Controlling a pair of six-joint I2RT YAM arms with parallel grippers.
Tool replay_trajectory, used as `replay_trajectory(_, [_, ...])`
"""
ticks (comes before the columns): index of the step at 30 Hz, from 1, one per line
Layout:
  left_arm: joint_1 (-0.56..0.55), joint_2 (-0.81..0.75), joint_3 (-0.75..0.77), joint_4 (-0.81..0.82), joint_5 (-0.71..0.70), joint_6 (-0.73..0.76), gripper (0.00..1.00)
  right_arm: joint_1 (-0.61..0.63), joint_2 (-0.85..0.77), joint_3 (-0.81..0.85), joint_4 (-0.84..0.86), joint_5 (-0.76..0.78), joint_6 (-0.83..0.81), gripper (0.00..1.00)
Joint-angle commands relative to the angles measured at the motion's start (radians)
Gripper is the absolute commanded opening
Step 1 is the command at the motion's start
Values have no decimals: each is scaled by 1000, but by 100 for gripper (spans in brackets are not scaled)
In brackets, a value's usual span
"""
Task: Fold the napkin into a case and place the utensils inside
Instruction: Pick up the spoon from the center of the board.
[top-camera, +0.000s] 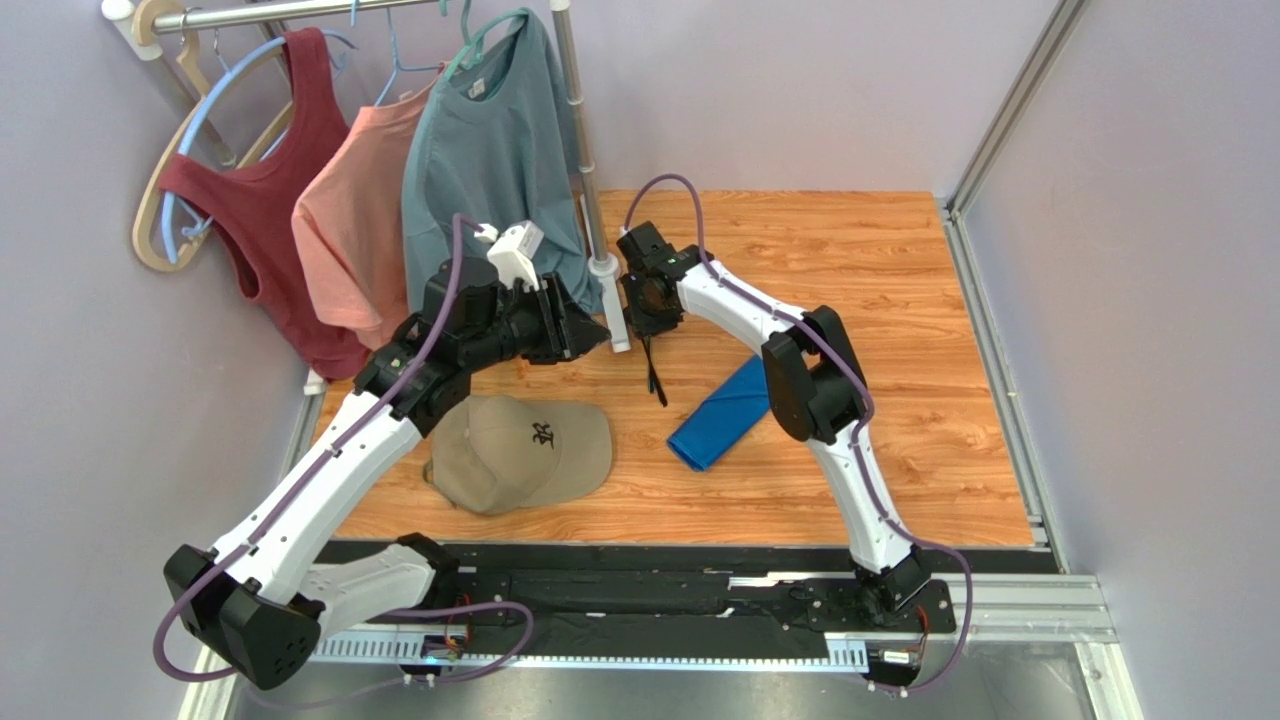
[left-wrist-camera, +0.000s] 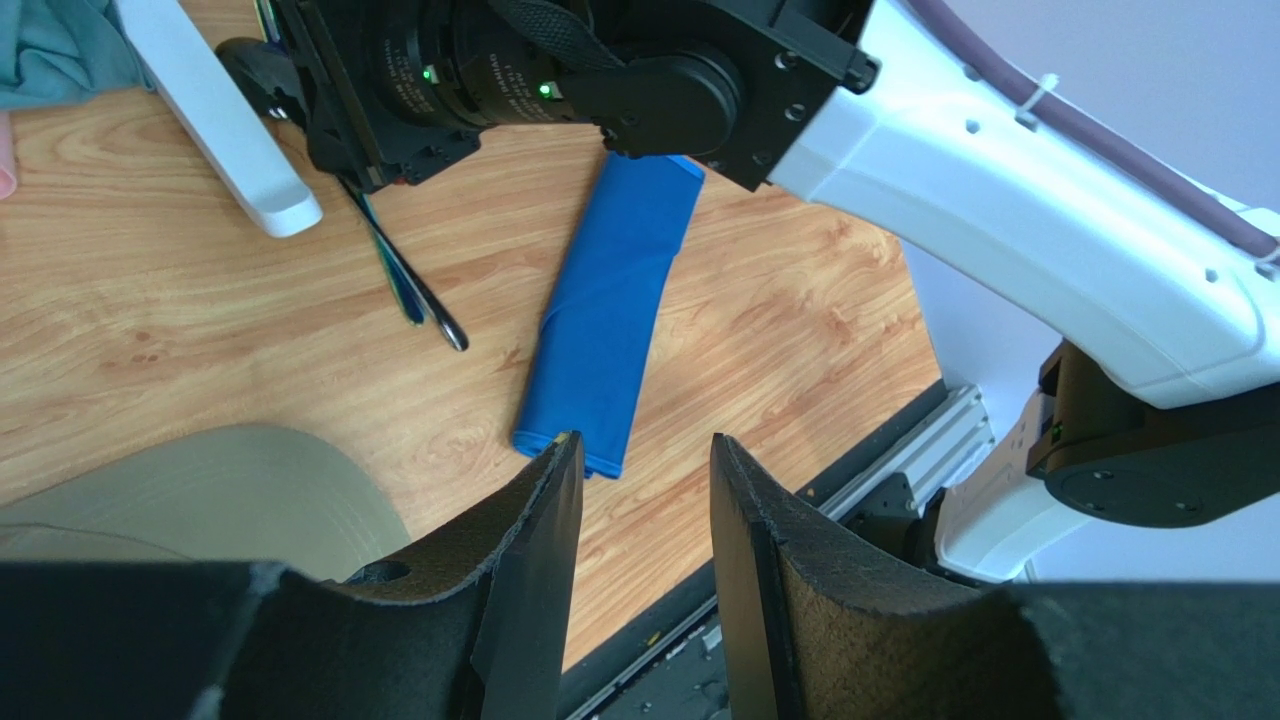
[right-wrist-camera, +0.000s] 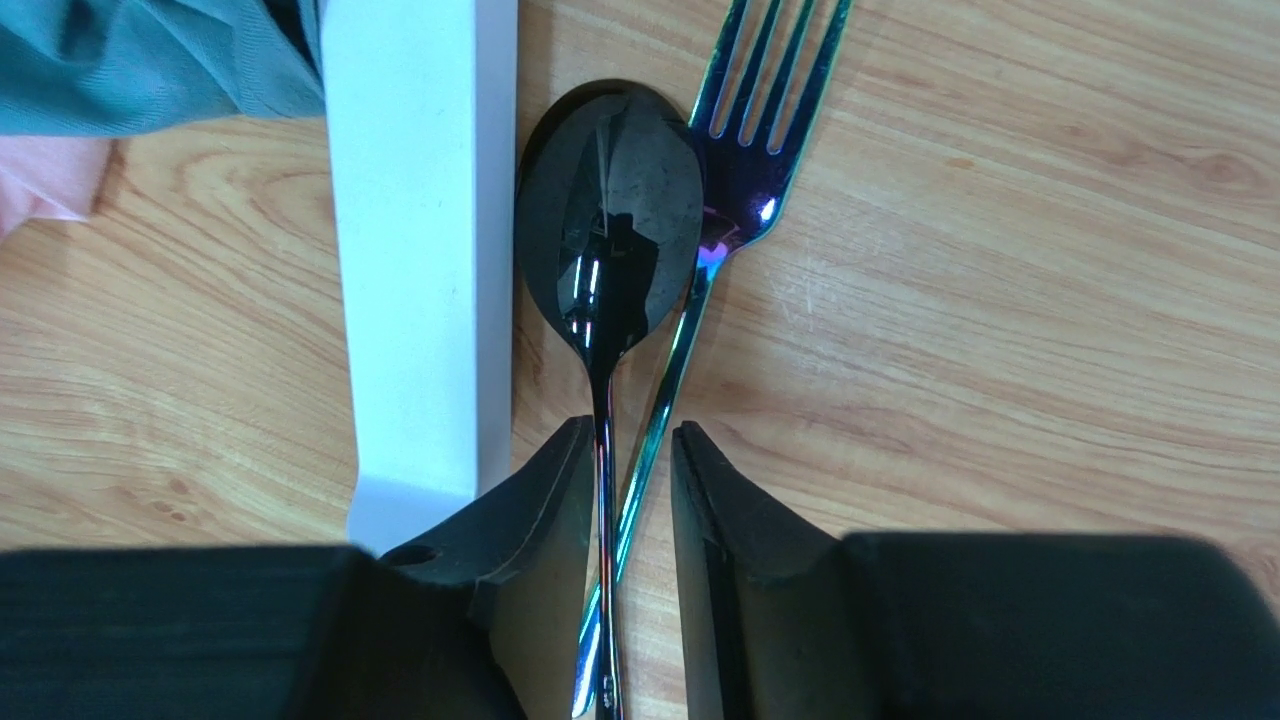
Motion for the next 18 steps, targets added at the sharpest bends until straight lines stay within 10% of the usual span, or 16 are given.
replay_trajectory(1, [11,-32,19,10,20,0,45,11,36,63,-12,-10,-27,25])
replay_trajectory(18, [22,-39,3,10,30,-6,45,28,53,67,-41,97,-21,0])
